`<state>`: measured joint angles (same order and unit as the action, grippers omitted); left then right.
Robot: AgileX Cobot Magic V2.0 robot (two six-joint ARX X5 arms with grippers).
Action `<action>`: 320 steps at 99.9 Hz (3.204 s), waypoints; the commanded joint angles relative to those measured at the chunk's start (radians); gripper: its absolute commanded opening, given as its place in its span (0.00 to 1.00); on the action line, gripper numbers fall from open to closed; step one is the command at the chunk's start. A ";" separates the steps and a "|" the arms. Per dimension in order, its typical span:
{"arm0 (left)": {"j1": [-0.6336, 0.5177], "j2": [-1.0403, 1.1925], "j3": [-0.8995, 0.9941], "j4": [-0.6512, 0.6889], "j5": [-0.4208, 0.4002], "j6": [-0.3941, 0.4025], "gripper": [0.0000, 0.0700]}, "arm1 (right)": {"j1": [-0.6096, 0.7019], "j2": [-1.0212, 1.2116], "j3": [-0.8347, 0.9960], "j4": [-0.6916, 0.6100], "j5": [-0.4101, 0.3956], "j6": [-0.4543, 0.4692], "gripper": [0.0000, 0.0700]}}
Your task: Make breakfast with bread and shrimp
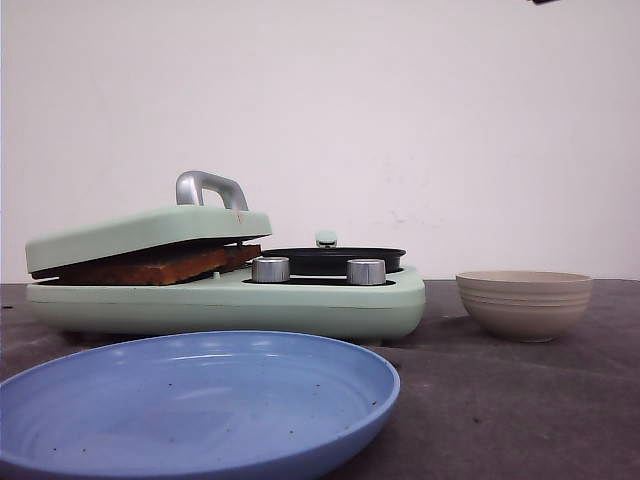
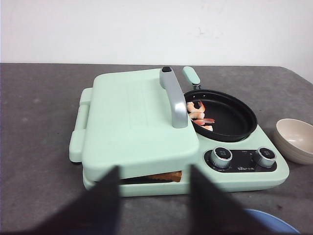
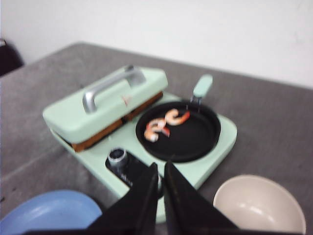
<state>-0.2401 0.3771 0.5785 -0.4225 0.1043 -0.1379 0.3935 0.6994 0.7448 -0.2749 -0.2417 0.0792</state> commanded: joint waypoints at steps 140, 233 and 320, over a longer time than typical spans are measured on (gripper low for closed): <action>-0.002 -0.373 -0.230 -0.027 -0.019 -0.255 0.01 | 0.161 -0.318 -0.500 0.222 0.101 0.047 0.01; 0.006 -0.373 -0.231 -0.095 -0.108 -0.313 0.00 | 0.161 -0.317 -0.500 0.223 0.101 0.074 0.01; 0.220 -0.374 -0.565 0.235 -0.105 0.122 0.00 | 0.161 -0.317 -0.500 0.223 0.101 0.073 0.01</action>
<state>-0.0200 0.0048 0.0319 -0.1848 -0.0074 -0.0353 0.5480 0.3813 0.2455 -0.0631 -0.1417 0.1394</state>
